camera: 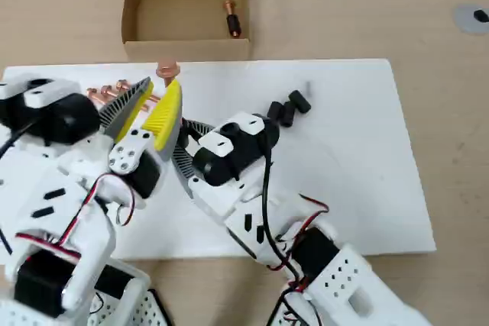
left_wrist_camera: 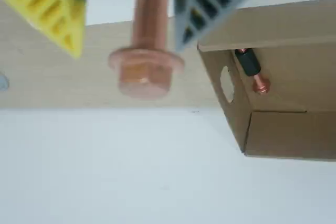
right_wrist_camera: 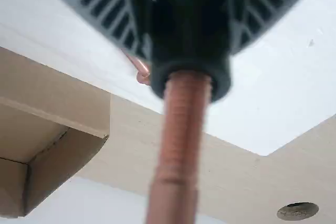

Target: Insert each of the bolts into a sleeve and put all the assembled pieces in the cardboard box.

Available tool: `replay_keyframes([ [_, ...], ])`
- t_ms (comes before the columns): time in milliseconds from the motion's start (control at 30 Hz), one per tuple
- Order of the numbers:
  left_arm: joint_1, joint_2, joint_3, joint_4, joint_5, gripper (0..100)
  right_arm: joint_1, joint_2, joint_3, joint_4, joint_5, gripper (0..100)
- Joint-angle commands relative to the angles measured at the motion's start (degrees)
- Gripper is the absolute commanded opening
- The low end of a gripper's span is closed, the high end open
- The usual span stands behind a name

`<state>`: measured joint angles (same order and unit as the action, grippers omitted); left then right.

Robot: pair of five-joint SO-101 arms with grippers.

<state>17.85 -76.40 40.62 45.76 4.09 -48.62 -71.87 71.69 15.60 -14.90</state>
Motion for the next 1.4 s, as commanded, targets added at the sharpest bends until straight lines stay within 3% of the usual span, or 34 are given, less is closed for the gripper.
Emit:
replay_keyframes([
  [0,-0.44,0.13,0.62,-1.67,-0.26,13,-0.66,-1.63,-0.40,-1.32,-0.44,0.9],
  [300,-0.44,0.22,1.93,-2.20,-0.26,13,-0.66,-1.63,-0.48,-1.32,-0.44,0.9],
  [500,-0.62,0.22,6.15,-8.70,-0.35,13,-0.66,-1.63,-0.57,-1.32,-0.44,0.9],
  [1033,-0.79,5.58,6.86,-9.76,-0.35,13,-0.66,-1.63,-0.66,-1.32,-0.44,0.9],
  [1367,-1.76,6.55,6.86,-13.36,-0.35,7,-0.57,-1.63,-0.66,-1.32,-0.44,0.9],
])
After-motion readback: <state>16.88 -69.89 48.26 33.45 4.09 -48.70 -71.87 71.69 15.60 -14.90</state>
